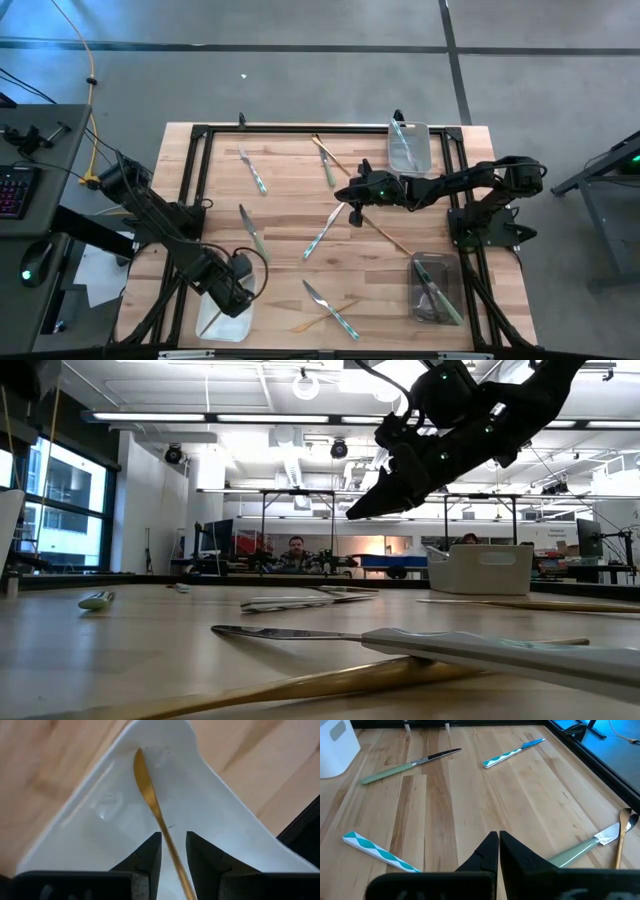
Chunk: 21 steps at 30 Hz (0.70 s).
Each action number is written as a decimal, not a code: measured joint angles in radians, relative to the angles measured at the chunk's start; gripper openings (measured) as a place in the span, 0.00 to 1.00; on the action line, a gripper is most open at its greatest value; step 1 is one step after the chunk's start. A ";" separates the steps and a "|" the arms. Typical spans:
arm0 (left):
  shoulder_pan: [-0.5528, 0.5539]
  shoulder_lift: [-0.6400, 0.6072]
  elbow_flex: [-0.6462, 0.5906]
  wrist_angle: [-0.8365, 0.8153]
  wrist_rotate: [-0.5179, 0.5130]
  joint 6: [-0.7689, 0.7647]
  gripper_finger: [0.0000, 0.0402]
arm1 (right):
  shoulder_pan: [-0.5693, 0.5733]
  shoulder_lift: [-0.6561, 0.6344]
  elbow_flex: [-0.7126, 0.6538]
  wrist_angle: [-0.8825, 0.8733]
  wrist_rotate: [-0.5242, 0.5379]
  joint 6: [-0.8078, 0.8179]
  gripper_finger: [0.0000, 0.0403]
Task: Sort silverware by color (type)
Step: Put the blue patterned table knife into the gray bin
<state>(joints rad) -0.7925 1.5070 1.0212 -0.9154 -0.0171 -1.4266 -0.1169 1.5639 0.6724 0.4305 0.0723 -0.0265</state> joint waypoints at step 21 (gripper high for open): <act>0.352 -0.166 -0.249 0.709 -0.207 0.950 0.00 | -0.008 0.149 0.000 0.355 -0.134 -0.035 0.00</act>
<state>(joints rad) -0.4402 1.3413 0.7724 -0.2064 -0.2244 -0.4769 -0.1246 1.7133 0.6720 0.7856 -0.0620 -0.0611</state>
